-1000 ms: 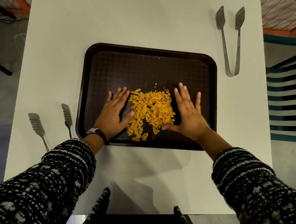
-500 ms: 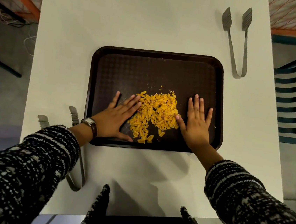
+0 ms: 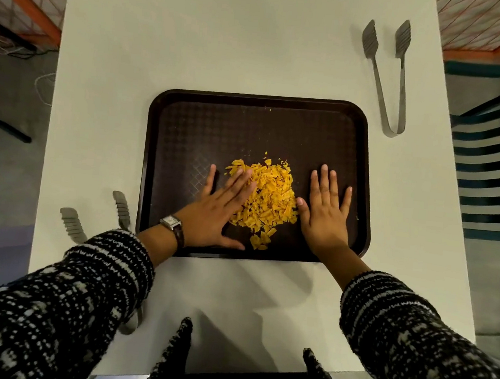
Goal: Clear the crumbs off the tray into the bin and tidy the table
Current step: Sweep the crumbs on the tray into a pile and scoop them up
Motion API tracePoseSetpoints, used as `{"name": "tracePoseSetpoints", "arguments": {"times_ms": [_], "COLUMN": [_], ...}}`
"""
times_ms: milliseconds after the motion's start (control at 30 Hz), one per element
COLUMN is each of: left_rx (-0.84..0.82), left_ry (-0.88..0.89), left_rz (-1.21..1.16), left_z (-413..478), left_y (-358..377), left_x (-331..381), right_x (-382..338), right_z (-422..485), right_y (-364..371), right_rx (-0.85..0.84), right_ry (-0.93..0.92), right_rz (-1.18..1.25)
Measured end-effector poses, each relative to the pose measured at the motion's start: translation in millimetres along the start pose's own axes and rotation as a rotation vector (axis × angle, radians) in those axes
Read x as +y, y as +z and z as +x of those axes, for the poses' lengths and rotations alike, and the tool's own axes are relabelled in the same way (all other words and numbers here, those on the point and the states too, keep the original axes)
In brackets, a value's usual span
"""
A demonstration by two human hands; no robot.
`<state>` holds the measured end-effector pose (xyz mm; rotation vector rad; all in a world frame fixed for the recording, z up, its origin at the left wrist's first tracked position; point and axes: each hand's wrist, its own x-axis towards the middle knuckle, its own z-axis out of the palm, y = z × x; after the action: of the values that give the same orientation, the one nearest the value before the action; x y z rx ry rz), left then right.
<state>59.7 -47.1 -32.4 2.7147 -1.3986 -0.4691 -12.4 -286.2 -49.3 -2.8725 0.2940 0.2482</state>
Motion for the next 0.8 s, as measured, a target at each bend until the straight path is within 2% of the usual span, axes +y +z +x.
{"name": "tracePoseSetpoints", "arguments": {"times_ms": [267, 433, 567, 700, 800], "left_rx": [0.087, 0.068, 0.093, 0.101, 0.074], "left_ry": [-0.073, -0.224, -0.225, -0.337, -0.318], "left_rz": [-0.048, -0.081, -0.078, -0.189, -0.27], "left_z": [16, 26, 13, 5, 6], "left_y": [8, 4, 3, 0, 3], "left_x": [31, 34, 28, 22, 24], "right_x": [-1, 0, 0, 3, 7], "right_z": [0, 0, -3, -21, -36], "right_y": [1, 0, 0, 2, 2], "right_rx": [0.013, 0.009, 0.004, -0.017, -0.041], "right_ry": [0.01, 0.002, 0.006, 0.02, 0.011], "right_rz": [0.012, 0.025, 0.033, 0.03, 0.032]}}
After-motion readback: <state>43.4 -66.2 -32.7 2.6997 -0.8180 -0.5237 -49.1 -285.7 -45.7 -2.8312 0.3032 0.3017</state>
